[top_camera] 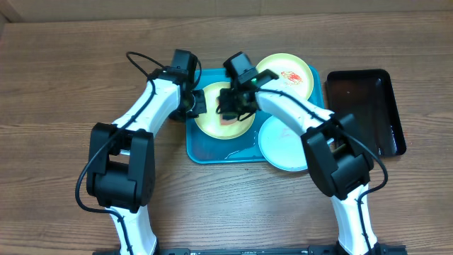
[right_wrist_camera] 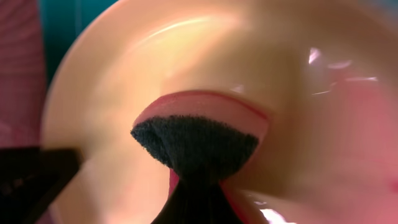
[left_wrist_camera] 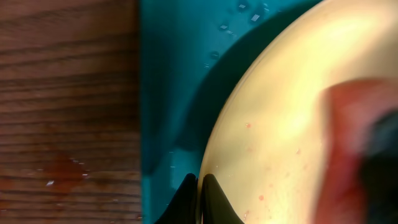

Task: Clean dirty plates on tray and stack at the side
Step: 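Scrub the left yellow plate with the sponge while left gripper holds it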

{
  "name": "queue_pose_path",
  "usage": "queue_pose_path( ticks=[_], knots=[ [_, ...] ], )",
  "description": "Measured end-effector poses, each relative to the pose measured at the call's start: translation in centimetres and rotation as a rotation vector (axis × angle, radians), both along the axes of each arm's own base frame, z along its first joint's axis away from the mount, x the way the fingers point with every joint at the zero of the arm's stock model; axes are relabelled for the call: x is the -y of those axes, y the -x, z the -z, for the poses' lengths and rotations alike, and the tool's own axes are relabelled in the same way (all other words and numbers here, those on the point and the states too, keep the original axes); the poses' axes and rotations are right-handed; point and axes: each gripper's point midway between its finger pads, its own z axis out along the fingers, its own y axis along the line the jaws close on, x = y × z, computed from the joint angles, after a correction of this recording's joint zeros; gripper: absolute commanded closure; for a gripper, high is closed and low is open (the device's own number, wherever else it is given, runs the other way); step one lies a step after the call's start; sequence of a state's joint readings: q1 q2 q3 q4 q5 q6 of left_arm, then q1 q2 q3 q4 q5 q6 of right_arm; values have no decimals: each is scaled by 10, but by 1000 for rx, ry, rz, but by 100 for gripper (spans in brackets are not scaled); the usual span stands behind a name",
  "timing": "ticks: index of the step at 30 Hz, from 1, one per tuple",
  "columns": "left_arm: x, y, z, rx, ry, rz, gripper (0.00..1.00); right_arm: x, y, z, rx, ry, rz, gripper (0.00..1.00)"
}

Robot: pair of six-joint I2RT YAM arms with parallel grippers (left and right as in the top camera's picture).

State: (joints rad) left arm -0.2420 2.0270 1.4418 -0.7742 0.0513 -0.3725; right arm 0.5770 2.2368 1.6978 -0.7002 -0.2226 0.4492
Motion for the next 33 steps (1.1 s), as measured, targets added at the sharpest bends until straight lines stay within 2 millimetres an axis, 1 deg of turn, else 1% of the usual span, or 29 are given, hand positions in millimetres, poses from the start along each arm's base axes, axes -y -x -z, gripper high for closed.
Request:
queue_pose_path(
  ticks=[3, 6, 9, 13, 17, 20, 24, 26, 28, 33],
  knots=[
    [3, 1, 0, -1, 3, -4, 96, -17, 19, 0, -39, -21, -44, 96],
    [1, 3, 3, -11, 8, -12, 96, -21, 36, 2, -99, -22, -60, 96],
    [0, 4, 3, -16, 14, -15, 96, -13, 45, 5, -154, -9, -49, 96],
    [2, 4, 3, -18, 28, -12, 96, 8, 44, 9, -200, 27, 2, 96],
    [5, 3, 2, -14, 43, -12, 96, 33, 25, 11, -186, 53, 76, 96],
    [4, 2, 2, -13, 43, -16, 96, 52, 0, 10, -128, 68, 146, 96],
    [3, 2, 2, -15, 43, -21, 96, 70, -36, 6, -20, 71, 225, 96],
    [3, 3, 2, -18, 42, -21, 96, 74, -46, 4, 14, 68, 248, 97],
    [3, 4, 2, -21, 41, -21, 96, 72, -52, 3, 39, 62, 256, 96],
    [0, 5, 3, -28, 39, -26, 96, 58, -59, 0, 91, 43, 247, 96]
  ],
)
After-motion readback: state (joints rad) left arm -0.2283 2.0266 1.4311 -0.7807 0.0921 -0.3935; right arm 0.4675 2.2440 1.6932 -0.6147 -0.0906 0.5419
